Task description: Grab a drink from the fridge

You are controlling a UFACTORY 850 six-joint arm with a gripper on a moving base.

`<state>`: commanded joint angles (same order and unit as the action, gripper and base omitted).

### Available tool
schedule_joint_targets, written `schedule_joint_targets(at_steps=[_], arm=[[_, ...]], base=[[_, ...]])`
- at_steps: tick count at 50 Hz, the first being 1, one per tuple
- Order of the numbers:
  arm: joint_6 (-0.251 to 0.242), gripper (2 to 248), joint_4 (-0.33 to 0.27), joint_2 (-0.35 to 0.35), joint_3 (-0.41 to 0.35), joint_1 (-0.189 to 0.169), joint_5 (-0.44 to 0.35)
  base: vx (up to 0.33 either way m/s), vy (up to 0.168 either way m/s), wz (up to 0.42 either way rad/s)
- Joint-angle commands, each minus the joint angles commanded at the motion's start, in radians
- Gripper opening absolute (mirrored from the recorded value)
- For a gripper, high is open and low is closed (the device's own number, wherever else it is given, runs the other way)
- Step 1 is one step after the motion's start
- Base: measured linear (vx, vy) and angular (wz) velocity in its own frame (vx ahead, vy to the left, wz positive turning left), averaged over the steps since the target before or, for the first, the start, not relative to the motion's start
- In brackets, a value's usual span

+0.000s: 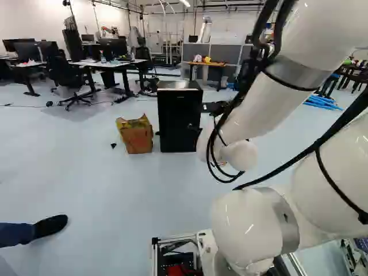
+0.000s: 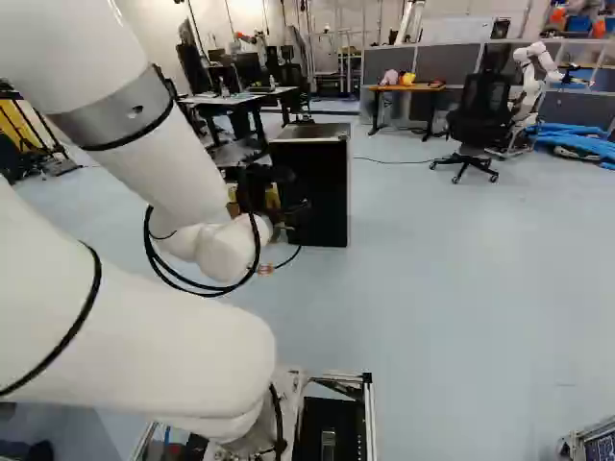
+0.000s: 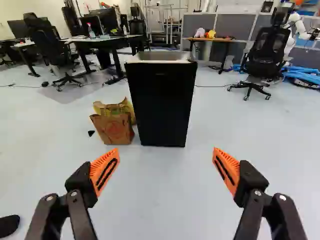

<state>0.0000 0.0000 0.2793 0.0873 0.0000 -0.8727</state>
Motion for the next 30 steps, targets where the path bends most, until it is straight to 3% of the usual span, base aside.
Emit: schedule_joint_targets(at_steps=[30], arm=[[0.0, 247, 0.0, 0.0, 0.0, 0.0, 0.0]], base=[[0.018, 0.006, -0.005]])
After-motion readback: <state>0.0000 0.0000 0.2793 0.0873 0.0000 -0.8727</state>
